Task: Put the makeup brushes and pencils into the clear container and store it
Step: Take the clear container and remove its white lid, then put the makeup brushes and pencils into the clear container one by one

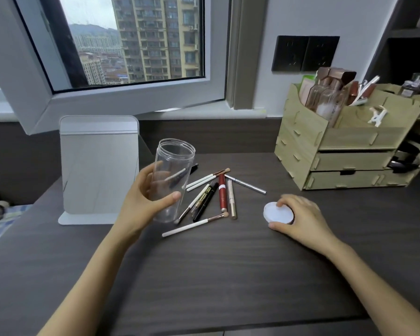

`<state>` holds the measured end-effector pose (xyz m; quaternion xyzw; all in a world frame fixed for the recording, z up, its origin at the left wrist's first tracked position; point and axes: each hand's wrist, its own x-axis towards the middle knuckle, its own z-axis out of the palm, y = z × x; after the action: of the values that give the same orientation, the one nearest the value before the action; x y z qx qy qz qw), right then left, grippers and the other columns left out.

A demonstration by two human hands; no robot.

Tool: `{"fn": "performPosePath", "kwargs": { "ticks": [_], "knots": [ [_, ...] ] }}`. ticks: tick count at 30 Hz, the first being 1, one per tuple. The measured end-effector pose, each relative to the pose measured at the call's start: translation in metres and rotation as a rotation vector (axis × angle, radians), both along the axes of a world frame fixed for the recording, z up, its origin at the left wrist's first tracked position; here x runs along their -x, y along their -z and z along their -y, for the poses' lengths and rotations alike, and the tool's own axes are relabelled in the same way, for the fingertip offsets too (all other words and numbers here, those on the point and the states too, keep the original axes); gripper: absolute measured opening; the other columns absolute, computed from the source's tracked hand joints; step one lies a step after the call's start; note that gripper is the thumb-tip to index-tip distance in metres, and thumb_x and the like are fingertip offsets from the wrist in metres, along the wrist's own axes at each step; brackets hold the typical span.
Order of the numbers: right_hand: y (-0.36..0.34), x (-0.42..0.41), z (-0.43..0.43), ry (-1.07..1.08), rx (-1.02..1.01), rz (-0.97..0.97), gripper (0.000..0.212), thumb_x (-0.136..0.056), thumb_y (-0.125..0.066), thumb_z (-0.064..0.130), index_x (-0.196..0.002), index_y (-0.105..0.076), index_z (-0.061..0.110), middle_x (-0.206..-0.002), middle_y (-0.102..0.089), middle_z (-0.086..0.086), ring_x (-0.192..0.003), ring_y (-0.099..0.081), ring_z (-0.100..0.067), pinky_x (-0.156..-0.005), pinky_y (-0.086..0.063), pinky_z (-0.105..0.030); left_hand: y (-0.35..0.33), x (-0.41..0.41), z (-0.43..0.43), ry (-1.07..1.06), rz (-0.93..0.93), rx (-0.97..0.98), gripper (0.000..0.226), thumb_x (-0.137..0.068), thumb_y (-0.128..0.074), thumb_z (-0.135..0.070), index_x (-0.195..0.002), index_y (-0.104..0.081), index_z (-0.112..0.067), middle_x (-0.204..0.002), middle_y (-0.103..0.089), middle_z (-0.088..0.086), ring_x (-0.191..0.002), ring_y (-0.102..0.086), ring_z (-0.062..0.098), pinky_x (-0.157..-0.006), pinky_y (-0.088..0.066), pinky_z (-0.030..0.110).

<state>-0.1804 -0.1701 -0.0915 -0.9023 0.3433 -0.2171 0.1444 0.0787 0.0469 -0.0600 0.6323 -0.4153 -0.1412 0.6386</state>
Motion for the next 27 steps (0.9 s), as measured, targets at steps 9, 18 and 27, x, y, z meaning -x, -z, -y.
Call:
{"fn": "performPosePath", "kwargs": {
  "ticks": [9,18,27],
  "knots": [
    [-0.001,-0.1,-0.057,-0.337,0.573,-0.144,0.02,-0.062,-0.082,0.031,-0.079,-0.074,0.025,-0.081,-0.066,-0.003,-0.075,-0.06,-0.027,-0.066,-0.038,-0.032,0.009,-0.004,0.005,-0.2,0.192,0.087,0.074,-0.058,-0.082,-0.021,-0.118,-0.041,-0.036,-0.125,-0.054,-0.003,-0.115,-0.052,0.01,-0.096,-0.04,0.02],
    [-0.013,-0.083,-0.046,-0.391,0.475,0.006,0.011,-0.082,-0.052,0.02,-0.074,-0.059,0.017,-0.07,-0.062,0.001,-0.068,-0.052,-0.021,-0.06,-0.028,-0.032,0.017,-0.011,0.001,-0.379,0.399,0.013,0.073,-0.059,-0.085,-0.012,-0.109,-0.043,-0.045,-0.11,-0.051,-0.029,-0.101,-0.047,-0.012,-0.081,-0.032,0.001],
    [-0.081,-0.04,-0.047,-0.237,0.194,0.385,0.017,-0.087,-0.053,0.015,-0.089,-0.068,0.006,-0.079,-0.066,-0.003,-0.076,-0.055,-0.009,-0.07,-0.04,-0.015,0.02,-0.011,0.007,-0.438,0.775,-0.056,0.066,-0.055,-0.077,-0.029,-0.115,-0.051,-0.022,-0.116,-0.06,0.002,-0.109,-0.053,0.029,-0.092,-0.04,0.047]
  ]
}}
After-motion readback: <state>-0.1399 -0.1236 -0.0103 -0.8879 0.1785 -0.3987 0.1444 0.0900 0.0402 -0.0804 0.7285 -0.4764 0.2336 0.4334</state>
